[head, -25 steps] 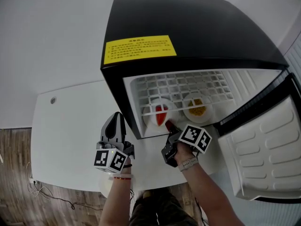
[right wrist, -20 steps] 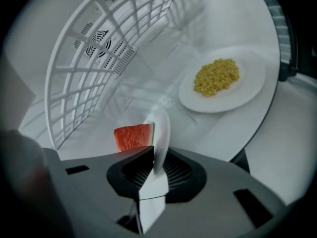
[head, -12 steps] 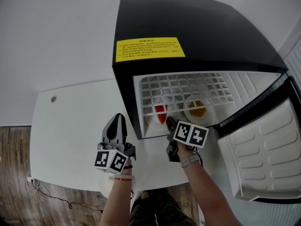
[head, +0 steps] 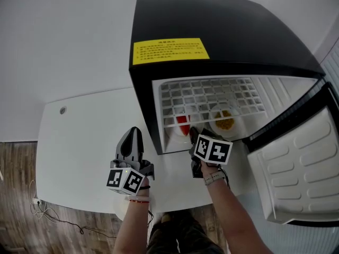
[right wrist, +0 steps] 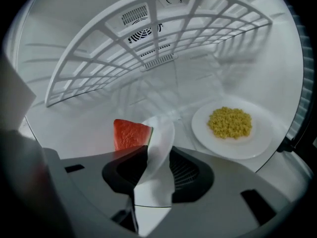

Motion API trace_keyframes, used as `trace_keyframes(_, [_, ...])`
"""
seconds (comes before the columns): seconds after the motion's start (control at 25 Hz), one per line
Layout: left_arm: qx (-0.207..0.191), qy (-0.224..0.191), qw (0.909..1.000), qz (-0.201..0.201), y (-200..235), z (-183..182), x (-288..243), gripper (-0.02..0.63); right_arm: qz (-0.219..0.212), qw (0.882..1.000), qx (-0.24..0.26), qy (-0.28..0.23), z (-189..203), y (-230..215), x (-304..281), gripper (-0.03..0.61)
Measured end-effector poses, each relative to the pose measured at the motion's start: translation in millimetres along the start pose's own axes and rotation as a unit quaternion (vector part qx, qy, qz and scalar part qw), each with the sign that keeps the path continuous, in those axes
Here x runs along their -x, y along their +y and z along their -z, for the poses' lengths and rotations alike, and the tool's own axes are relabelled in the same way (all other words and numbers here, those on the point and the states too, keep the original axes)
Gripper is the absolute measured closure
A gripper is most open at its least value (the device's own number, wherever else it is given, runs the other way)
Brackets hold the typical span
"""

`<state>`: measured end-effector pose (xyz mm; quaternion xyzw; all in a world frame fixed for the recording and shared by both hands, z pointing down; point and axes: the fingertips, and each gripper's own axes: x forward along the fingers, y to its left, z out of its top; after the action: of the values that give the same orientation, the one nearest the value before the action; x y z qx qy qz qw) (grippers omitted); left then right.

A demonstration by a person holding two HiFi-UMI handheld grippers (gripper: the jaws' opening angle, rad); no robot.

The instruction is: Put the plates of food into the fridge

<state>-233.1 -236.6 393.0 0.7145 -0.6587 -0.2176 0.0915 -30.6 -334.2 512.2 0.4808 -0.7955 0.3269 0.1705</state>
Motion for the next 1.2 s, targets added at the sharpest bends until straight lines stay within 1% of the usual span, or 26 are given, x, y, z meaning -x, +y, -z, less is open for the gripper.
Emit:
trace_keyframes(0.12, [0.002, -0.003, 1.0, 0.002, 0.0, -0.4, 0.8, 0.607, 0.014, 1.0, 0.002, -0.004, -1.6, -4.5, -0.6, 0.454])
trace_keyframes(0.24, [0.003, 0.0, 1.0, -0.001, -1.0, -1.7, 1.2, 0.607, 0.042, 0.999, 0.017, -0.005, -1.3, -14.3, -1.2, 0.448])
trace_keyframes(0.36, [0.003, -0.001, 1.0, -0.003, -0.2, -3.2, 1.6, 0.607, 0.044, 0.999, 0.031, -0.003, 2.0, -17.7, -3.3, 0.448])
trace_keyframes(0.48, [0.003, -0.002, 1.0, -0.005, 1.7, -3.6, 2.7, 0.607, 0.049, 0.997, 0.059, -0.029, -4.7, -16.3, -0.7, 0.448])
trace_keyframes(0.6, [0.003, -0.005, 1.0, -0.003, 2.6, -2.6, 3.4, 0.607, 0.047, 0.994, 0.086, -0.057, -15.2, -12.5, 3.3, 0.448])
trace_keyframes(0.76, [0.005, 0.003, 1.0, -0.003, -3.5, -2.9, 3.1, 0.607, 0.04, 0.993, 0.085, -0.07, -18.9, -13.8, 10.6, 0.448])
trace_keyframes(1.04, [0.005, 0.0, 0.9999, 0.013, -16.1, -8.9, 7.5, 0.607, 0.025, 0.993, 0.084, -0.085, -16.0, -7.1, 33.5, 0.448])
trace_keyframes(1.16, [0.008, 0.003, 0.9997, 0.021, -23.9, -8.5, 15.4, 0.607, 0.02, 0.99, 0.106, -0.093, -10.9, 0.2, 46.7, 0.45])
trace_keyframes(1.2, [0.009, 0.005, 0.9997, 0.024, -27.3, -8.2, 18.3, 0.607, 0.021, 0.989, 0.114, -0.096, -8.9, 2.1, 51.7, 0.459])
